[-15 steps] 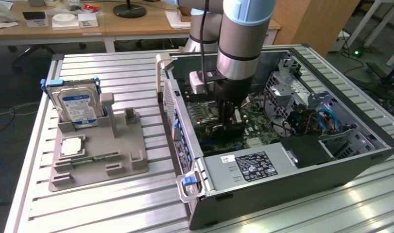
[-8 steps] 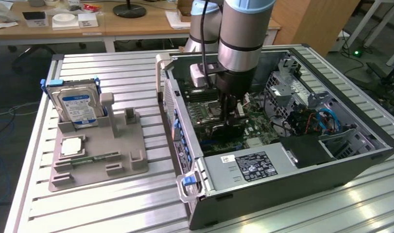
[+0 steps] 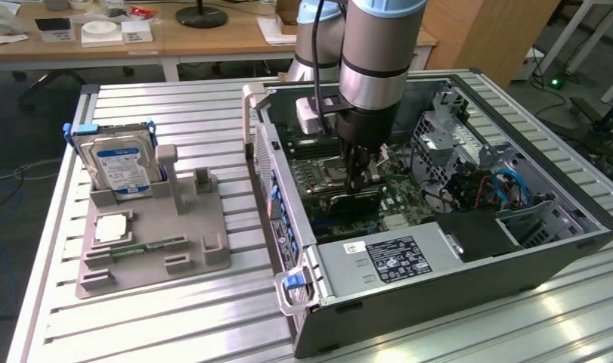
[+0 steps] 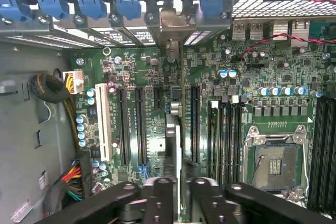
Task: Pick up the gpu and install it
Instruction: 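Insert the gpu into the slot, then press down on the gpu until it lock into place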
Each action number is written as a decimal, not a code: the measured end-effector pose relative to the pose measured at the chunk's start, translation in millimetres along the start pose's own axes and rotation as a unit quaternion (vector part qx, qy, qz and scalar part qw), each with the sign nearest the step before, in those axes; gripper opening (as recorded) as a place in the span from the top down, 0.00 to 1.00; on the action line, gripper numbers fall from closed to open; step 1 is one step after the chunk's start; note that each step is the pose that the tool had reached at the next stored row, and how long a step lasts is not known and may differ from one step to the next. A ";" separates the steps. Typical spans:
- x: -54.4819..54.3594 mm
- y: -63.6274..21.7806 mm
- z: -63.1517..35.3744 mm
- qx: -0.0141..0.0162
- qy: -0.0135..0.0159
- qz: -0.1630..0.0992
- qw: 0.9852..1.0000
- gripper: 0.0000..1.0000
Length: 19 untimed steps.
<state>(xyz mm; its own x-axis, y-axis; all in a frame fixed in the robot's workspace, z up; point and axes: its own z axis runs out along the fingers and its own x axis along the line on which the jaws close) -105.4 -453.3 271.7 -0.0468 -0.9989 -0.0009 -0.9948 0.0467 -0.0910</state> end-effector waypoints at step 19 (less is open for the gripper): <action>0.0 0.0 0.0 0.000 0.000 0.000 1.000 0.90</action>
<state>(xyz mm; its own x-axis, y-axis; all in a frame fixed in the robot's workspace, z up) -105.4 -453.3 271.7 -0.0468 -0.9989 -0.0009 -0.9948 0.0467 -0.0911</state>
